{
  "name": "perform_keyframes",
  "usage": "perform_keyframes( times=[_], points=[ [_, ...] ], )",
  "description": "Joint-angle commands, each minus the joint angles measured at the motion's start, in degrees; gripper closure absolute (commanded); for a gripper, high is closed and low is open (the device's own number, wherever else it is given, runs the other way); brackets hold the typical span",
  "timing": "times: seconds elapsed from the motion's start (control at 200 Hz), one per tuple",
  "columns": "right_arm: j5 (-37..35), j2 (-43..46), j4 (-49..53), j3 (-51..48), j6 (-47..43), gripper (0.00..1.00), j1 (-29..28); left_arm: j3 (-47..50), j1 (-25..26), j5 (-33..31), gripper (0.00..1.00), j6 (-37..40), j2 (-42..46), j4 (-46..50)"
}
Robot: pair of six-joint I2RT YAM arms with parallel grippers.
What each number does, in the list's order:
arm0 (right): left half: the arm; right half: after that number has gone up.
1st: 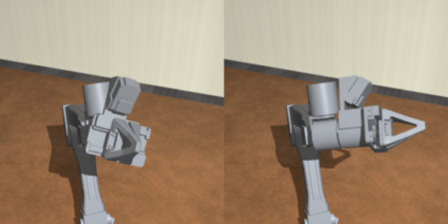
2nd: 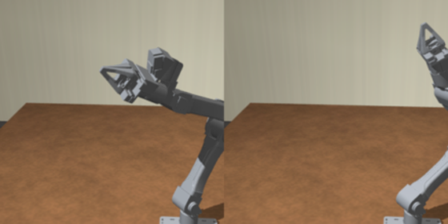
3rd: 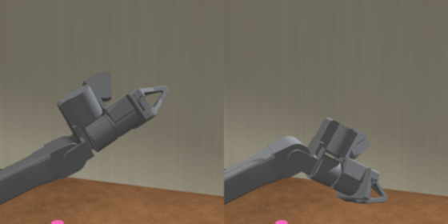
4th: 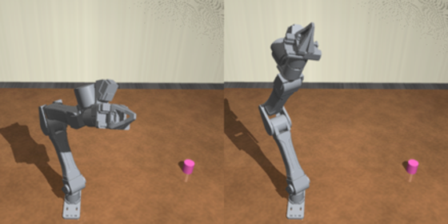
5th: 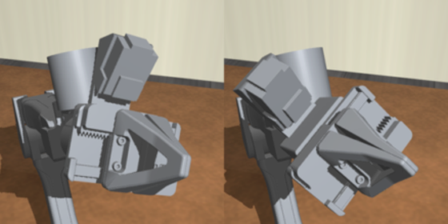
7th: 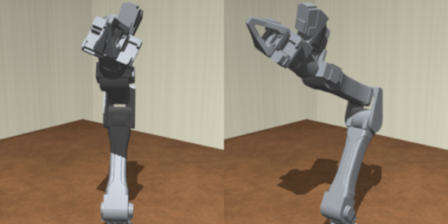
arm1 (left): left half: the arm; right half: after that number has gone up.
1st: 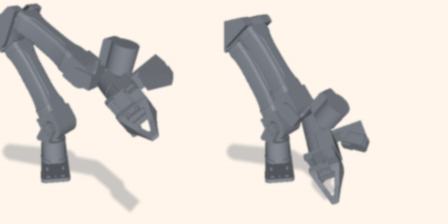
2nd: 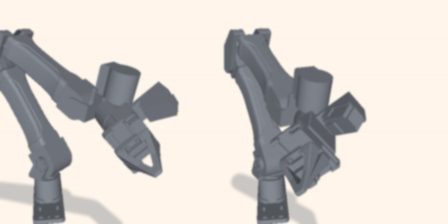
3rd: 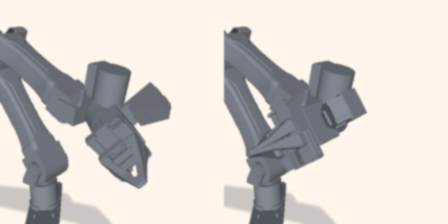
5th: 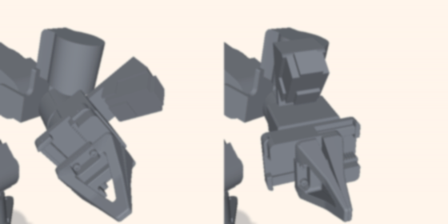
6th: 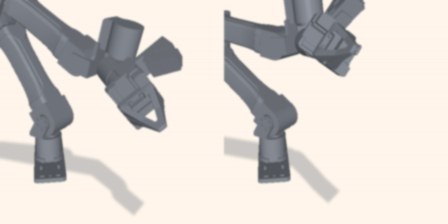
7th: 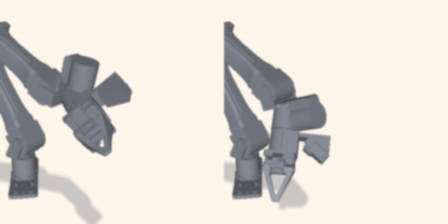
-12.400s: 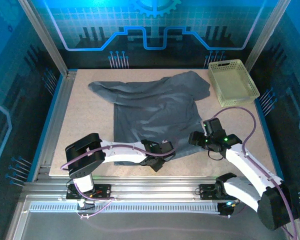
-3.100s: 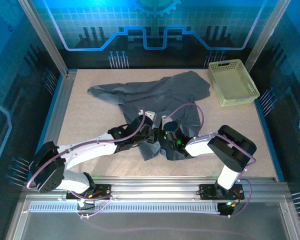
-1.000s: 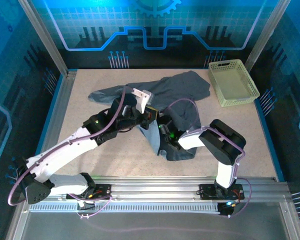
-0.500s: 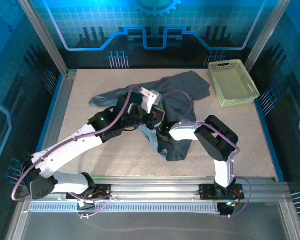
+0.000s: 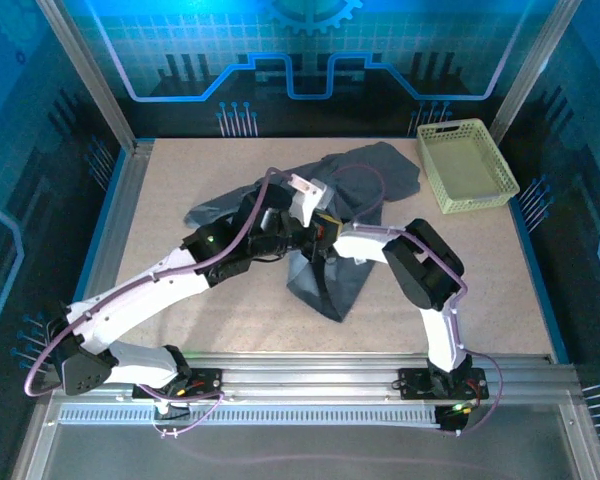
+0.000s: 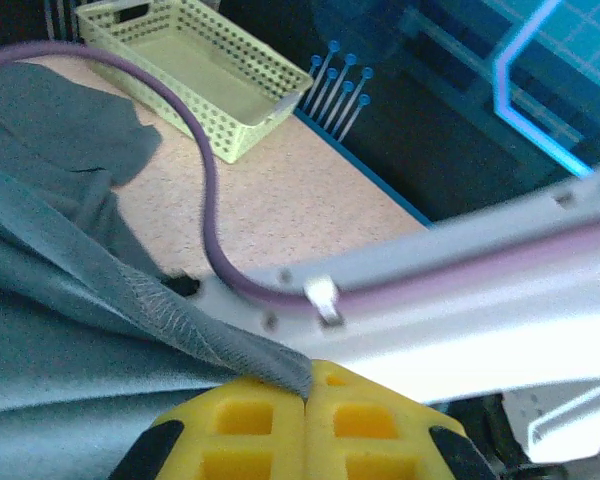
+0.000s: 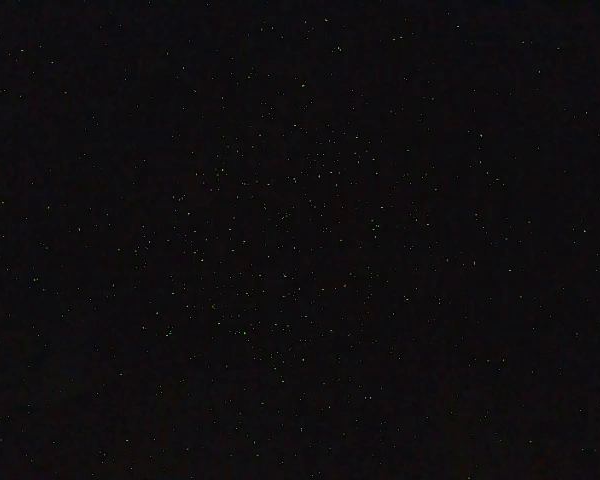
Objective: Fold the inside-out t-shirt
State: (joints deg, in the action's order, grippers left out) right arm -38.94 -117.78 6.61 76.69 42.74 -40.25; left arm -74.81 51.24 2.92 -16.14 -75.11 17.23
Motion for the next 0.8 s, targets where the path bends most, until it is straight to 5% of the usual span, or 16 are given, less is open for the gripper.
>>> perform_keyframes(
  times=[0.0, 0.515, 0.795],
  points=[
    [9.6, -0.9, 5.2, 3.9, 2.4, 0.30, 2.0, 0.7, 2.7, 4.0, 1.00, 0.4, 2.5, -4.8],
    [20.0, 0.5, 13.7, 8.8, 6.5, 0.31, 9.8, 1.9, 6.5, 3.5, 1.00, 2.8, 4.3, -5.6],
    [27.1, -1.3, 9.8, 11.8, 5.1, 0.32, 10.8, -1.0, 10.5, 7.8, 1.00, 2.0, 0.4, -7.3]
  ],
)
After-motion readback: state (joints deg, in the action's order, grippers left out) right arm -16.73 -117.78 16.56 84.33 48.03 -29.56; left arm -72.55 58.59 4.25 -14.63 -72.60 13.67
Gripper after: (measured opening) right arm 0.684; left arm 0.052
